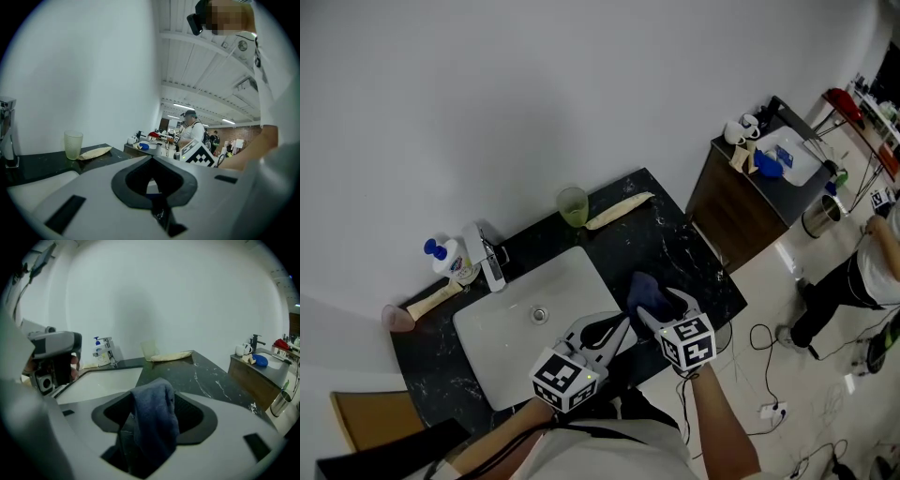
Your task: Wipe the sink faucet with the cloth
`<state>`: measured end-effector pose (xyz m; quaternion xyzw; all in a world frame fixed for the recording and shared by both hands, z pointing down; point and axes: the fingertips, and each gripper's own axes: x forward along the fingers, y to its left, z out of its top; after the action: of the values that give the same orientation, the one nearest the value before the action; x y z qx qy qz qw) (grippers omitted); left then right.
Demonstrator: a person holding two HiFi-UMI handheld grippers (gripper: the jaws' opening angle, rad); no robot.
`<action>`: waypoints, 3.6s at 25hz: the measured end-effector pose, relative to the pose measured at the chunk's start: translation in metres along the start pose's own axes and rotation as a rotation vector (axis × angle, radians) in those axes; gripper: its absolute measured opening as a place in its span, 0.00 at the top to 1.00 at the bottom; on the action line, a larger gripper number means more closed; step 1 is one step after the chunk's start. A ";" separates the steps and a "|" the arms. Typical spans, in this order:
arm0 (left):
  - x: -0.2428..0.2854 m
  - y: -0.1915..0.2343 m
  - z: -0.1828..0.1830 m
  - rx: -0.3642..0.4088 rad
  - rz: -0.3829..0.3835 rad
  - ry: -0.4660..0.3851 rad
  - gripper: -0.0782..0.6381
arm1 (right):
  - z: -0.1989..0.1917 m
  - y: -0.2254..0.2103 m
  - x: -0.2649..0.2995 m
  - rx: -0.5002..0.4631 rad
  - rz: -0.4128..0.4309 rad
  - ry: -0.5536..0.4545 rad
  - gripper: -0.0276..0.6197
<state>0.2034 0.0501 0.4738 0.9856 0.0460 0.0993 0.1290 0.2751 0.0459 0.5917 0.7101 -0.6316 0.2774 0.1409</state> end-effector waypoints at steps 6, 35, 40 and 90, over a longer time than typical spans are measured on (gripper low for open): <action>-0.010 0.010 0.001 -0.003 0.028 -0.006 0.89 | -0.018 -0.004 0.016 -0.067 -0.015 0.122 0.59; -0.232 0.118 0.024 -0.005 0.621 -0.183 0.89 | 0.128 0.240 0.038 -0.387 0.550 -0.205 0.82; -0.268 0.122 0.025 -0.015 0.703 -0.219 0.89 | 0.129 0.275 0.040 -0.456 0.616 -0.205 0.82; -0.283 0.138 0.021 -0.058 0.781 -0.221 0.89 | 0.184 0.286 0.169 -0.539 0.676 -0.024 0.82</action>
<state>-0.0600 -0.1206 0.4384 0.9296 -0.3488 0.0358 0.1135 0.0444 -0.2402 0.4969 0.4042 -0.8802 0.1247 0.2152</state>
